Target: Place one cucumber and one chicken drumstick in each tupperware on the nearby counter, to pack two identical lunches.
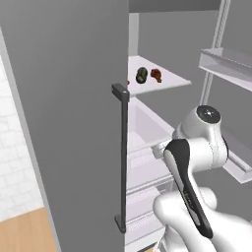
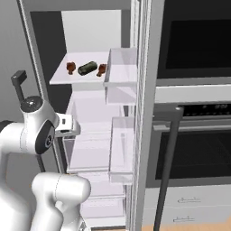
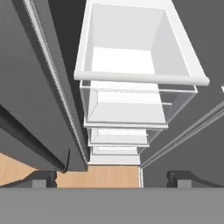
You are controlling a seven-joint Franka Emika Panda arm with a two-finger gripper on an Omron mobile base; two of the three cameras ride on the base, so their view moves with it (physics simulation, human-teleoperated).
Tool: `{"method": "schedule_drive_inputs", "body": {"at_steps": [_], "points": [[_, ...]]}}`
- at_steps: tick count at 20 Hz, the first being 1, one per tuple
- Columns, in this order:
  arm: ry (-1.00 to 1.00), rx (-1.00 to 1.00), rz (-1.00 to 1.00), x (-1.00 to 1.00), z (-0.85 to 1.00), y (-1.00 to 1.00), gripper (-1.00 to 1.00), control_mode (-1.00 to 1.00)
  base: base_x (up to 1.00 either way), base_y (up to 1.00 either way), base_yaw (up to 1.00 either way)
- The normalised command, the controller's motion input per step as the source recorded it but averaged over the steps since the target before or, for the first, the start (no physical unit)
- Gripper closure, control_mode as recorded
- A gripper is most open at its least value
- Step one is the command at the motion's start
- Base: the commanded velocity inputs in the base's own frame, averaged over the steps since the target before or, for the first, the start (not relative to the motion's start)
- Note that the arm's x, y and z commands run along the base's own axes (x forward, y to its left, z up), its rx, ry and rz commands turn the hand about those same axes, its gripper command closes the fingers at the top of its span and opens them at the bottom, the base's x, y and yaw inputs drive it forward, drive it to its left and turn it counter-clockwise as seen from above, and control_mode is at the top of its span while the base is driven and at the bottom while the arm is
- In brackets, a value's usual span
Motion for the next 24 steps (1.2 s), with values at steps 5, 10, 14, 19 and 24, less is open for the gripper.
{"method": "schedule_drive_inputs", "body": {"at_steps": [5,10,14,19,24], "points": [[0.0,0.0,0.0,0.0,0.0,0.0,-1.0,1.0,0.35,-0.16,-0.06],[0.0,0.0,0.0,0.0,0.0,0.0,-1.0,1.0,0.33,-0.19,-0.04],[-0.05,0.0,0.0,0.14,0.0,-0.07,-1.0,-1.0,0.16,-0.08,0.0],[-0.3,-0.02,0.0,0.39,0.29,0.0,-1.0,-1.0,0.0,0.0,0.0],[-0.36,-0.02,-0.03,0.38,0.74,-0.02,-1.0,-1.0,0.0,0.0,0.0]]}}
